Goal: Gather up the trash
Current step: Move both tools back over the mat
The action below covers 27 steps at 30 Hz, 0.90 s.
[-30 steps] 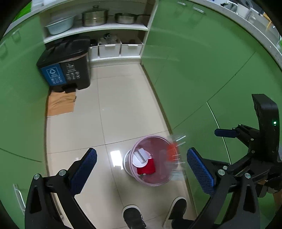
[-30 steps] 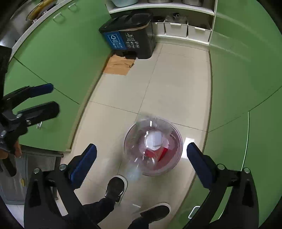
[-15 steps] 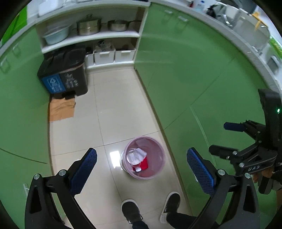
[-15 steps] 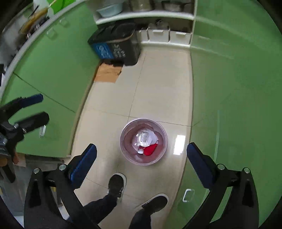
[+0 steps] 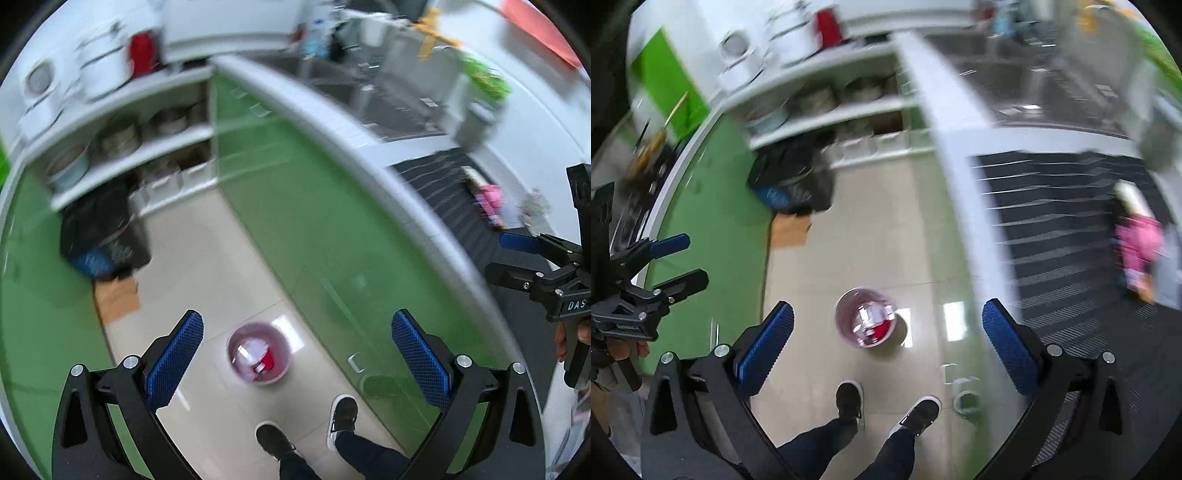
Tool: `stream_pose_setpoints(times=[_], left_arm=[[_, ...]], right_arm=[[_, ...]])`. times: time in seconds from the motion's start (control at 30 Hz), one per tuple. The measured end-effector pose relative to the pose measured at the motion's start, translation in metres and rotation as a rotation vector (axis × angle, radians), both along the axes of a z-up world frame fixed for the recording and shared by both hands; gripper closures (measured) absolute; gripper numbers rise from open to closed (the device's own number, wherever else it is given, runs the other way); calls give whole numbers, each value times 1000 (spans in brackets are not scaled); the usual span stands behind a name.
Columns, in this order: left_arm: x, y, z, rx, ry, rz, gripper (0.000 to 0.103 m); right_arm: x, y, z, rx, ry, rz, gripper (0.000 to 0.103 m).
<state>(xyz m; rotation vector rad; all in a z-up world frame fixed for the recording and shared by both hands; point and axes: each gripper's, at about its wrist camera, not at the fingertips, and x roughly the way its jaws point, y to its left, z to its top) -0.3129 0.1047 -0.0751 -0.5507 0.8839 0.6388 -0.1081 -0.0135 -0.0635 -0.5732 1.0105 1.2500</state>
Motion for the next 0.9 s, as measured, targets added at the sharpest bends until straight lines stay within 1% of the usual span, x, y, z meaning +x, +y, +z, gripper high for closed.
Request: stream_pose_setpoints(times=[0.13, 0.2, 0.33, 0.47, 0.63, 0.9], left_arm=[[54, -18, 33, 46, -31, -125, 5], [86, -31, 44, 59, -46, -186, 5], [144, -52, 57, 74, -63, -286, 5], [199, -70, 60, 74, -71, -358, 5], [248, -83, 59, 69, -65, -413, 5], [333, -88, 48, 54, -23, -537, 5]], right_arm=[[56, -54, 27, 37, -18, -151, 3], [78, -74, 30, 41, -21, -203, 3], [125, -123, 34, 50, -34, -303, 3], [161, -150, 35, 53, -43, -343, 3], [196, -164, 29, 39, -39, -365, 3], [231, -169, 19, 31, -7, -426, 3]])
